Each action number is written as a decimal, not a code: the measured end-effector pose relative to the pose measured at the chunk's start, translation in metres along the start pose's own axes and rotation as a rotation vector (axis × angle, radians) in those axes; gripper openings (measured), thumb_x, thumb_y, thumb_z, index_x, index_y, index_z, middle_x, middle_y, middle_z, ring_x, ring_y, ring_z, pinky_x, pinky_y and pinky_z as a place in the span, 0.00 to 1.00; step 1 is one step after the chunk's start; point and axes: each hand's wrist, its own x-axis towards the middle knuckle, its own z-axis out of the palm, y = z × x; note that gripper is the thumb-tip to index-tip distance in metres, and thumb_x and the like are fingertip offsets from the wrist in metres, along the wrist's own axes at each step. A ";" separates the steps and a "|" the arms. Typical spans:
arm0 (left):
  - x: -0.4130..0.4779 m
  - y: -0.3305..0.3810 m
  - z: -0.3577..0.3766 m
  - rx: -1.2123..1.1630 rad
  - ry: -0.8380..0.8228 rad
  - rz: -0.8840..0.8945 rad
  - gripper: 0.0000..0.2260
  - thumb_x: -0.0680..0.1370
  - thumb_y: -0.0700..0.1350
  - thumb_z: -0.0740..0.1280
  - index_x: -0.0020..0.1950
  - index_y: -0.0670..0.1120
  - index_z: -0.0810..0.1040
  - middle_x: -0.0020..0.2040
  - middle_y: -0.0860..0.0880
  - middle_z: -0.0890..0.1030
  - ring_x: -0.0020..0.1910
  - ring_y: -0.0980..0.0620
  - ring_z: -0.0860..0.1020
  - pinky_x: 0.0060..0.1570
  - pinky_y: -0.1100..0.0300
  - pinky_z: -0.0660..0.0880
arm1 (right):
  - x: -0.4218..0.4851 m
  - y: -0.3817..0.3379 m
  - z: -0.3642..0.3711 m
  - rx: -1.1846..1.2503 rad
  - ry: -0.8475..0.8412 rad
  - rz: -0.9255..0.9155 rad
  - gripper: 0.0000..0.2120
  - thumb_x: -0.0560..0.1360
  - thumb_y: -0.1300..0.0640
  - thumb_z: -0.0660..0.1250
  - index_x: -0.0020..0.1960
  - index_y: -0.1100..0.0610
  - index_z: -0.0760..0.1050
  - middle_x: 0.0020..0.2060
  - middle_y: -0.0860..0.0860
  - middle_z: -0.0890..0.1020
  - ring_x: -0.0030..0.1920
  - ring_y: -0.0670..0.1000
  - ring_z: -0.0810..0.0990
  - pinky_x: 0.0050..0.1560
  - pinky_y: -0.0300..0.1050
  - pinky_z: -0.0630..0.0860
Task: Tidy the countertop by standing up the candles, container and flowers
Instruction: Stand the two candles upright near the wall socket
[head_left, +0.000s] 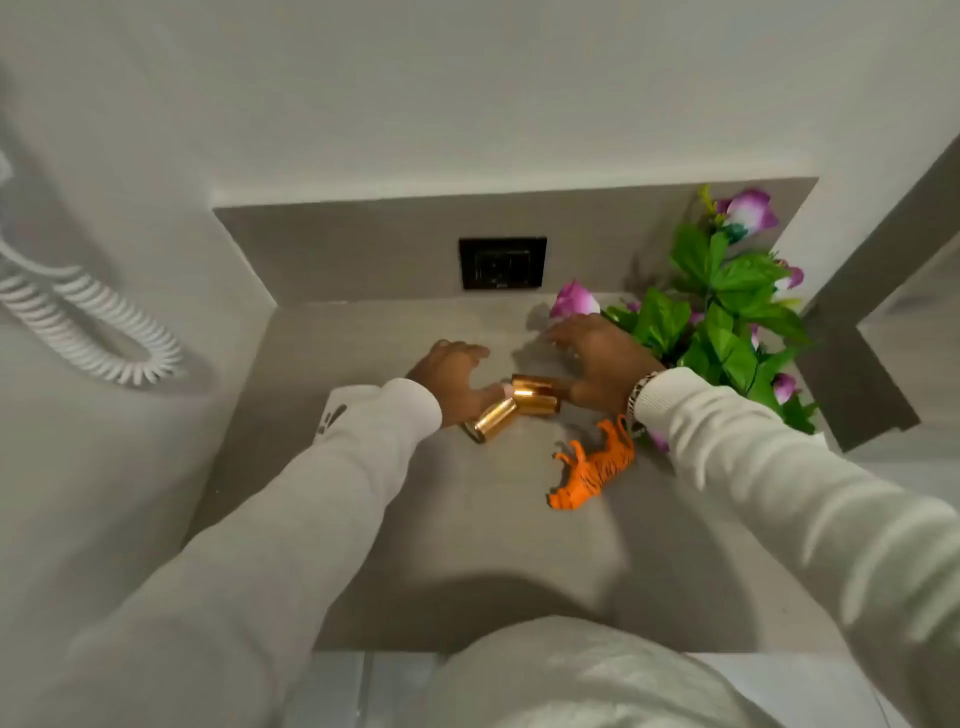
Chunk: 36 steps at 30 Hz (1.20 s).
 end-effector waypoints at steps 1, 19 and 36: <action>0.000 0.003 0.008 0.063 -0.089 0.004 0.36 0.69 0.66 0.65 0.71 0.49 0.66 0.68 0.45 0.74 0.68 0.44 0.68 0.66 0.48 0.67 | 0.003 0.002 0.009 -0.038 -0.073 0.003 0.30 0.68 0.51 0.77 0.67 0.59 0.75 0.63 0.59 0.77 0.64 0.60 0.73 0.65 0.49 0.70; -0.008 -0.003 0.044 -0.484 0.374 -0.158 0.26 0.61 0.44 0.80 0.56 0.50 0.73 0.50 0.50 0.81 0.48 0.50 0.80 0.48 0.60 0.78 | 0.007 0.016 0.072 0.246 0.102 0.297 0.32 0.59 0.45 0.81 0.59 0.52 0.74 0.51 0.52 0.84 0.51 0.57 0.80 0.50 0.51 0.78; 0.102 -0.005 0.022 -0.687 0.546 -0.378 0.22 0.65 0.38 0.78 0.57 0.48 0.76 0.52 0.47 0.82 0.50 0.46 0.80 0.55 0.49 0.79 | 0.114 0.018 0.089 0.485 0.509 0.571 0.22 0.62 0.59 0.79 0.54 0.56 0.78 0.47 0.54 0.84 0.48 0.58 0.82 0.49 0.44 0.75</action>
